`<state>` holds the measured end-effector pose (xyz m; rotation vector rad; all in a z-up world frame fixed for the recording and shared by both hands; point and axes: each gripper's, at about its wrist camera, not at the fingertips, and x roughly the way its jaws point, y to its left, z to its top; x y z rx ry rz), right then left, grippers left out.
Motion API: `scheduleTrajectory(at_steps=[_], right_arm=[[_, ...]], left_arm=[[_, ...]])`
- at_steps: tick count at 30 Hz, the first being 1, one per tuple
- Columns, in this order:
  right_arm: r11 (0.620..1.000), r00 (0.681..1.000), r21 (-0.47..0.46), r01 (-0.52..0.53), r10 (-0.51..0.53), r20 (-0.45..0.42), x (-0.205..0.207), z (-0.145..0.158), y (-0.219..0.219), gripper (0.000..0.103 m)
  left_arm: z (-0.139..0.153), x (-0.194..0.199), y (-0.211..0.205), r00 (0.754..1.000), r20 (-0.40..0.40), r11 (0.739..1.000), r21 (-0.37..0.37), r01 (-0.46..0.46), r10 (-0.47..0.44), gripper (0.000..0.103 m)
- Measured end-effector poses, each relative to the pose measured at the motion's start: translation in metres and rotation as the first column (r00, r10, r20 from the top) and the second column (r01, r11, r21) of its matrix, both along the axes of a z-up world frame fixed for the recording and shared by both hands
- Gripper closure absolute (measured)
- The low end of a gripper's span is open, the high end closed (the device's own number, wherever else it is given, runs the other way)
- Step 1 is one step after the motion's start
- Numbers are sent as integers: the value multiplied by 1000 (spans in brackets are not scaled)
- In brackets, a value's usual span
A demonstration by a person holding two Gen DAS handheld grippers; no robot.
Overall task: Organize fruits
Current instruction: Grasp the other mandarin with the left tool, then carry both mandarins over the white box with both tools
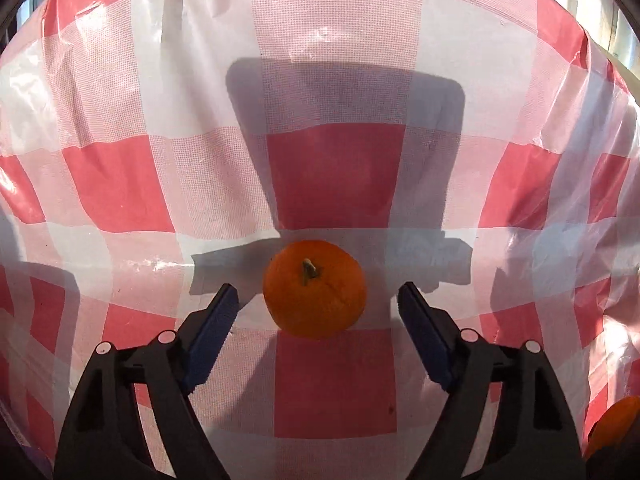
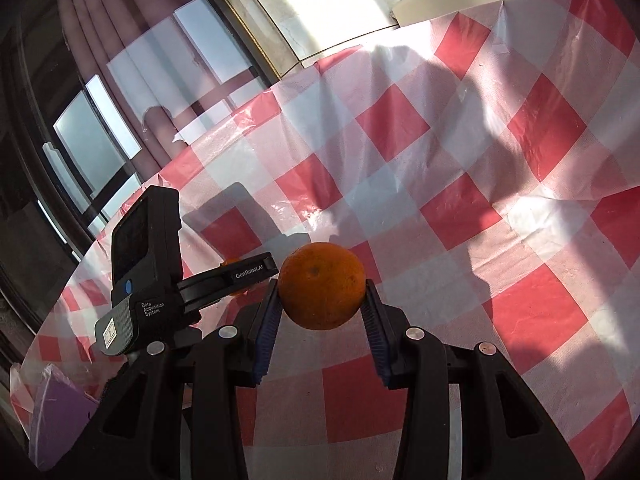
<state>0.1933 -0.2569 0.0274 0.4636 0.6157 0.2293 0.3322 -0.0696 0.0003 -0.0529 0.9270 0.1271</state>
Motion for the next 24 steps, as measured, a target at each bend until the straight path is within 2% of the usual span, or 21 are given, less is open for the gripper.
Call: scheduleTrajectory(at_steps=[2, 3, 6, 10, 13, 15, 18, 21, 23, 24], right_arm=[[1000, 1000, 1, -3, 3, 0, 0, 0, 0, 63], [1000, 1000, 1, -5, 5, 2, -1, 0, 0, 63], [1000, 1000, 4, -13, 13, 5, -1, 1, 1, 63], [1000, 1000, 4, -14, 14, 7, -1, 1, 1, 63], [1000, 1000, 1, -16, 16, 1, -1, 0, 2, 63], [1000, 1000, -3, -17, 17, -5, 1, 0, 3, 63], [1000, 1000, -5, -18, 18, -10, 2, -1, 3, 63], [1000, 1000, -4, -18, 18, -14, 2, -2, 3, 63], [1000, 1000, -4, -19, 19, -15, 2, -2, 3, 63], [1000, 1000, -3, -20, 20, -14, 2, -2, 3, 63]], left_arm=[[1, -5, 0, 1000, 18, 1000, 13, 24, -24, 55], [1, -12, 1, 999, 25, 999, 3, 33, -33, 58], [7, -49, 16, 997, 76, 997, -66, 28, -23, 58], [20, -127, 37, 987, 162, 993, -112, 31, -12, 59], [24, -186, 53, 984, 179, 982, -182, 43, -10, 59], [24, -225, 51, 983, 182, 983, -175, 60, -27, 59], [25, -254, 58, 984, 176, 978, -199, 60, -25, 59], [16, -261, 54, 985, 171, 978, -200, 61, -26, 59], [10, -266, 63, 988, 154, 960, -273, 56, -14, 59], [9, -265, 64, 988, 154, 959, -279, 43, 0, 59]])
